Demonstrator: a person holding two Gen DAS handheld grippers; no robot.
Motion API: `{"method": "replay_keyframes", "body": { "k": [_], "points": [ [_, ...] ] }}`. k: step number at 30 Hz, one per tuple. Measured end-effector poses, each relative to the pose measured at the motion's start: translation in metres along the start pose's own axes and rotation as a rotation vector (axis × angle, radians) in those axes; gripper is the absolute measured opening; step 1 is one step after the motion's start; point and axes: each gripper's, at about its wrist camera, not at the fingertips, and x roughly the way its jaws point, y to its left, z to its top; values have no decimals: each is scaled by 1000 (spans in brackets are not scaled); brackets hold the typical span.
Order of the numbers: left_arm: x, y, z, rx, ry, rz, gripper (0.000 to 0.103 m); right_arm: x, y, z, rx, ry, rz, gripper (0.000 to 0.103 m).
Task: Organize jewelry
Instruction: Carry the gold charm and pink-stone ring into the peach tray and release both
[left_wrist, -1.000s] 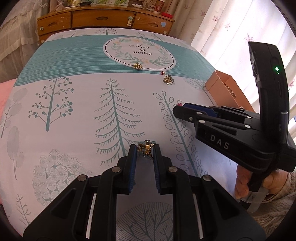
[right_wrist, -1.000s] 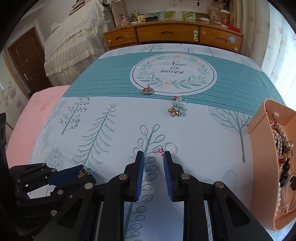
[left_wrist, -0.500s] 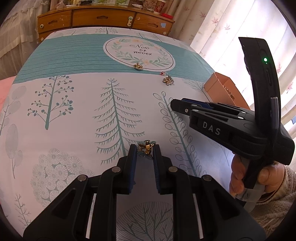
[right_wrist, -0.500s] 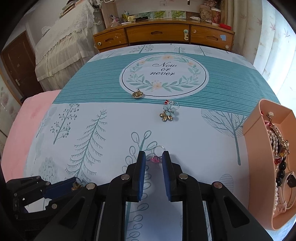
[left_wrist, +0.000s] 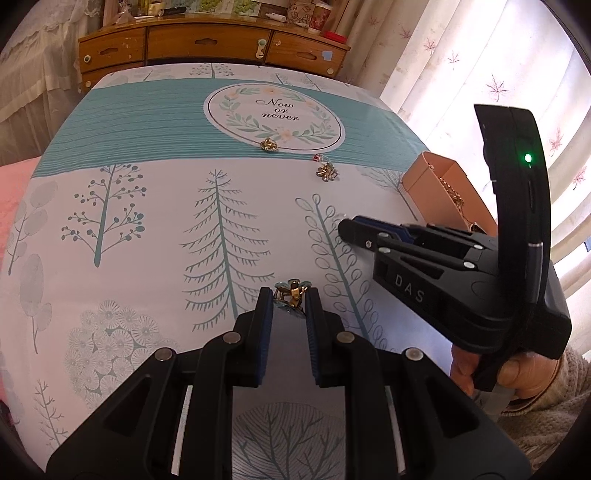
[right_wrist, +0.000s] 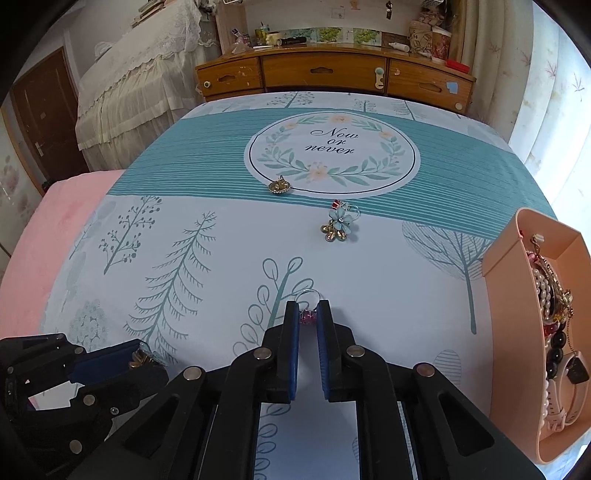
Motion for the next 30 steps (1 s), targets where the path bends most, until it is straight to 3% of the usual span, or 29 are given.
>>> {"method": "replay_keyframes", "body": {
  "k": [5,13,17,21,27,30],
  "points": [
    [-11,-24,10,36,-16,6,15,-19,-12,-8,47,-15,93,9],
    [-22,-108,33,170,-63,-19,15,-95,-65,-29,122,-160,164,9],
    [-17,-156,47,223,-88,-47,15,-142,-109,-43,167,-273,147,9],
    [-1,-198,59,254,-88,-72,15,-179,-144,-58,173,-355,70,9],
    [44,-239,66,263,-26,-66,15,-193,-190,-80,218,-307,-32,9],
    [61,-247,62,266,1,-52,15,-189,-209,-89,242,-270,-40,9]
  ]
}}
